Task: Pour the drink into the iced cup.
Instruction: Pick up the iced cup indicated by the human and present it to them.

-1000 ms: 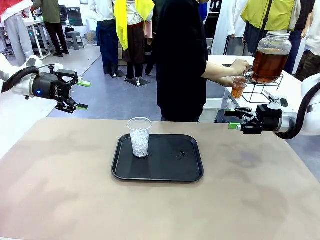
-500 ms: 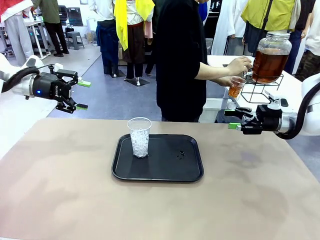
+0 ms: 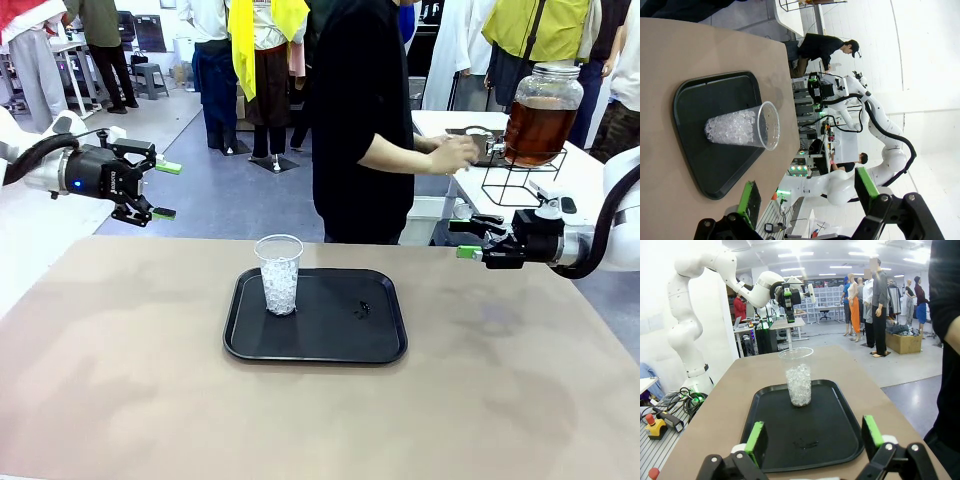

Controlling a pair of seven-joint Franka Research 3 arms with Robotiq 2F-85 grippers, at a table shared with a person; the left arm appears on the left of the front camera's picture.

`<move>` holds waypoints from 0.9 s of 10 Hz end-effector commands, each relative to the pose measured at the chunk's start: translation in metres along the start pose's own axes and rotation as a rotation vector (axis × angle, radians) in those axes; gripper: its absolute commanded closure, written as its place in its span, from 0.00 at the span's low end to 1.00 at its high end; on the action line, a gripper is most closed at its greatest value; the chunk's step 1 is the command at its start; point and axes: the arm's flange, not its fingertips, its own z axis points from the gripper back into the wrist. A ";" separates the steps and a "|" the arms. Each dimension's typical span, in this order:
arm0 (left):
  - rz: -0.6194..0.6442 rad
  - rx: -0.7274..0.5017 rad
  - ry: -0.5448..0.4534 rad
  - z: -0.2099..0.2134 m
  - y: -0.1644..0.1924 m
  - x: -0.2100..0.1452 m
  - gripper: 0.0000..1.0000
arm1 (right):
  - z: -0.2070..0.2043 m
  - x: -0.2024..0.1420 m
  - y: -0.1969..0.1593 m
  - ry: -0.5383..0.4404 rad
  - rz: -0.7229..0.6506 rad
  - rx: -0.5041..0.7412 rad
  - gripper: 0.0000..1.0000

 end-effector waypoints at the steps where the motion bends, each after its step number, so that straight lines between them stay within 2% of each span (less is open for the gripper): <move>1: -0.002 0.002 -0.002 0.000 -0.001 -0.002 0.00 | 0.000 0.003 -0.001 0.003 0.004 -0.004 0.00; 9: -0.002 0.002 -0.002 0.000 -0.001 -0.002 0.00 | 0.000 0.003 -0.001 0.003 0.004 -0.004 0.00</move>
